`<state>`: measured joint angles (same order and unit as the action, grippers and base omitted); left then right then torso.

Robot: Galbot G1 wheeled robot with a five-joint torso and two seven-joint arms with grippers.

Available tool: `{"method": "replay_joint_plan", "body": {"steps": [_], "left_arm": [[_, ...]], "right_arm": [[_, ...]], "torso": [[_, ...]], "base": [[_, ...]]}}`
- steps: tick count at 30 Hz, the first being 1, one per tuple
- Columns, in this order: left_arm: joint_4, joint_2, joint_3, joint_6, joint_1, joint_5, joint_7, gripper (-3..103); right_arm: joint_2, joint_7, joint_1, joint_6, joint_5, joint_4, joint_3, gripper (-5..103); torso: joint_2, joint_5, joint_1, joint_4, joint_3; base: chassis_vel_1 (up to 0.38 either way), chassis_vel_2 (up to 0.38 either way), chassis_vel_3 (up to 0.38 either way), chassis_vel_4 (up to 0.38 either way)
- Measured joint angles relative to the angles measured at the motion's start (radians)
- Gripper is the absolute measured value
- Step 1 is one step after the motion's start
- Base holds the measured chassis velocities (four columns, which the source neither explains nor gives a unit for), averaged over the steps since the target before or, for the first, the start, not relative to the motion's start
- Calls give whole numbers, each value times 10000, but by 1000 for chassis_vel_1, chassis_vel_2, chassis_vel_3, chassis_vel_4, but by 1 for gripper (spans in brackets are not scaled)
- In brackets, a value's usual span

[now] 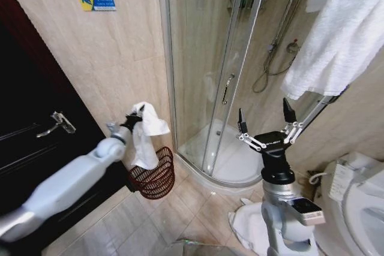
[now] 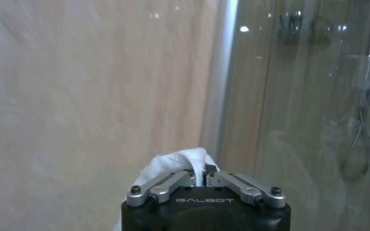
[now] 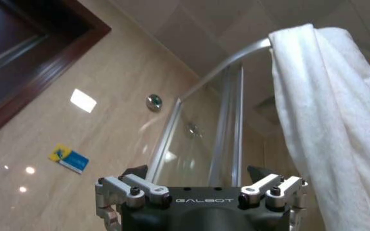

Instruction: Discard the used towel into the hamper.

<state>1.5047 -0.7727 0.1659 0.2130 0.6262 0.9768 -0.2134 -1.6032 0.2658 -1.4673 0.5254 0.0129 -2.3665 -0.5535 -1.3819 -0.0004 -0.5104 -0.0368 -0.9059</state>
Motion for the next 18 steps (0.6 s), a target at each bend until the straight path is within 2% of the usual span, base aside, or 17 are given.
{"method": "replay_joint_plan", "body": {"steps": [2,6,12,18], "left_arm": [[-1037,-952,477,205,-471,-401,-3,3],[-2183,-1741,1002,480,-952,-714,40,3],[-2927,-2002,1117,733,-966,-944,8,3],[-3520,-1949,472,906,-364,-1404,282,3]], "right_arm": [[27,-62,-40,40,50,264,30,100],[104,-86,-55,90,40,532,24,100],[115,-188,-57,107,-85,806,83,100],[168,-200,-22,-8,-52,970,297,100]], "torso": [[0,5,-1,4,0],[0,8,-1,2,0],[0,8,-1,4,1],[-1,4,1,-1,2]], "base": [[0,0,0,0],[0,0,0,0],[0,0,0,0],[0,0,0,0]]}}
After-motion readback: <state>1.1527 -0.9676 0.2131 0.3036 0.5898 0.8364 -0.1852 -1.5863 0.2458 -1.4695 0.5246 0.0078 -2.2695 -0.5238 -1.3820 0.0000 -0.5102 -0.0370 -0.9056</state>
